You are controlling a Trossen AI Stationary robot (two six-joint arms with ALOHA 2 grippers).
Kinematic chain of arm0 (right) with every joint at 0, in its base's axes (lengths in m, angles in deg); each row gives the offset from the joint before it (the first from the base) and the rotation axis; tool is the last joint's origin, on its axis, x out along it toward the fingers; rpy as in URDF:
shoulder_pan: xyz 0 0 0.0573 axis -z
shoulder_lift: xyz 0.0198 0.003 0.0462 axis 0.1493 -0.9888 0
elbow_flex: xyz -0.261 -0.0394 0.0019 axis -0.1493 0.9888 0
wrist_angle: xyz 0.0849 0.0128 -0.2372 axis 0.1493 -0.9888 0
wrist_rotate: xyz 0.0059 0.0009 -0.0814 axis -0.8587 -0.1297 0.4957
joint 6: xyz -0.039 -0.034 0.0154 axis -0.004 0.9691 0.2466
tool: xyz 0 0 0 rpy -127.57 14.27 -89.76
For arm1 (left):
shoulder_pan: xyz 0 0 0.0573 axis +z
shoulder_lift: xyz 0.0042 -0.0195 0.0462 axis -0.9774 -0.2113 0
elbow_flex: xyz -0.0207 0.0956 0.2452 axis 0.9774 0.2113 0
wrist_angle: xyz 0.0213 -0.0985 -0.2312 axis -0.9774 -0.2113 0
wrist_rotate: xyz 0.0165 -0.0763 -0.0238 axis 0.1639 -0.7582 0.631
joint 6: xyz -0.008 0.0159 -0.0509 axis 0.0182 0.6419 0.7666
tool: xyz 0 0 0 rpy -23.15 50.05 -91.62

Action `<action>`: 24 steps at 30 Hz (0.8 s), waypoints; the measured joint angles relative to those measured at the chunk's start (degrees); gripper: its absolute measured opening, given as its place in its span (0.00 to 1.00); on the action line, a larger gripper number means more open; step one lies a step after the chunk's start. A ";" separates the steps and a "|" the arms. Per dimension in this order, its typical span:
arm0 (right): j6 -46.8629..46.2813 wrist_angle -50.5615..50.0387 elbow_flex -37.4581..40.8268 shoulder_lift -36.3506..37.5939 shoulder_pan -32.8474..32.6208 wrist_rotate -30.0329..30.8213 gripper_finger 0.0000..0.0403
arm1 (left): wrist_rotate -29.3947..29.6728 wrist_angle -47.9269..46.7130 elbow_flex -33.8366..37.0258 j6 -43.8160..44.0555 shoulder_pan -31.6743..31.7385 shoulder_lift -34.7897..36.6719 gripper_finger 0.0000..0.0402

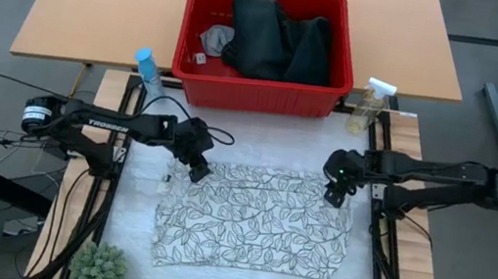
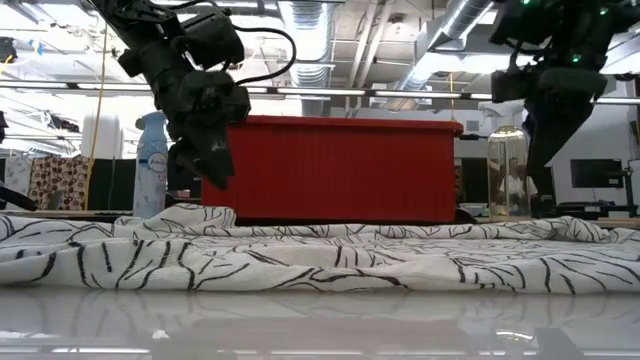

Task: Fold laundry
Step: Fold the white-patterned shirt

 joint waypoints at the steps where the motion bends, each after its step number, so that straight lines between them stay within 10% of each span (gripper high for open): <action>1: 0.78 0.26 0.00 -0.50 0.31 0.00 0.55 | 1.18 -0.25 0.04 -0.28 0.02 0.00 0.41; 24: 7.21 9.85 0.02 -15.11 3.73 -4.98 0.53 | -0.49 -0.65 0.04 -2.33 0.07 -0.26 0.41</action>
